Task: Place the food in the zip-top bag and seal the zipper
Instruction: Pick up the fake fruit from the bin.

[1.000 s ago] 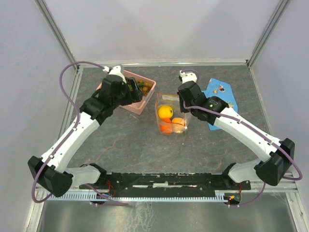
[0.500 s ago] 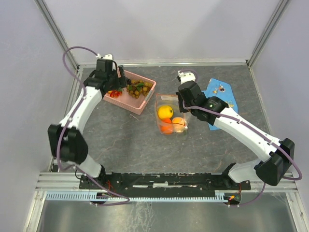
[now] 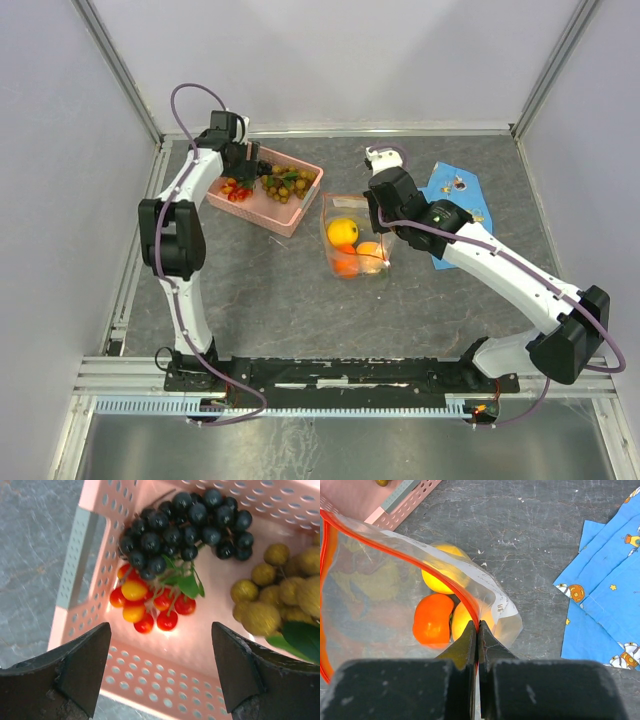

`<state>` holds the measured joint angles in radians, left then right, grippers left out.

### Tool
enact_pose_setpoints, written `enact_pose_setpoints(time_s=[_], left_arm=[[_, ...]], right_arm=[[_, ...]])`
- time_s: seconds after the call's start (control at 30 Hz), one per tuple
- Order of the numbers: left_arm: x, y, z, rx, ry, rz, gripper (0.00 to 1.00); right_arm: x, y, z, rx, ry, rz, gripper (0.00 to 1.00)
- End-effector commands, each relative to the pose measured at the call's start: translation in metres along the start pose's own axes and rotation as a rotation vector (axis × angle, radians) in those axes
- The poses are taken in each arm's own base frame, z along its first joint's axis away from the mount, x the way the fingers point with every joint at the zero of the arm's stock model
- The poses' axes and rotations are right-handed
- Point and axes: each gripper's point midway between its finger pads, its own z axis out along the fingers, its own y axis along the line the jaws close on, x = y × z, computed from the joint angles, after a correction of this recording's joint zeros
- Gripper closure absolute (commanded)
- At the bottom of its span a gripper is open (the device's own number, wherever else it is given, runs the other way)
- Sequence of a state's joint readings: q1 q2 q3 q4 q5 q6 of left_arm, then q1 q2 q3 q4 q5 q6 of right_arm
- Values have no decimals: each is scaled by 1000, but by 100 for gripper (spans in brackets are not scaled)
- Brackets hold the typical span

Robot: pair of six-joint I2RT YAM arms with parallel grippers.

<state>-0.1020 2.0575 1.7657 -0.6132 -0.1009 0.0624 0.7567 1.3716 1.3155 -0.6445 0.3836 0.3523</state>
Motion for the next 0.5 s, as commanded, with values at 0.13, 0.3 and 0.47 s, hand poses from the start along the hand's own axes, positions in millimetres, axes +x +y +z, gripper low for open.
enact_pose_setpoints(time_s=[0.13, 0.3, 0.47], left_arm=[[-14, 10, 34, 59, 16, 95, 14], [-4, 13, 58, 51, 48, 70, 16], [19, 8, 85, 75, 106, 53, 18]], right_arm=[[-10, 1, 1, -10, -29, 9, 98], [-10, 1, 2, -10, -23, 12, 98], [-8, 1, 2, -5, -13, 19, 98]])
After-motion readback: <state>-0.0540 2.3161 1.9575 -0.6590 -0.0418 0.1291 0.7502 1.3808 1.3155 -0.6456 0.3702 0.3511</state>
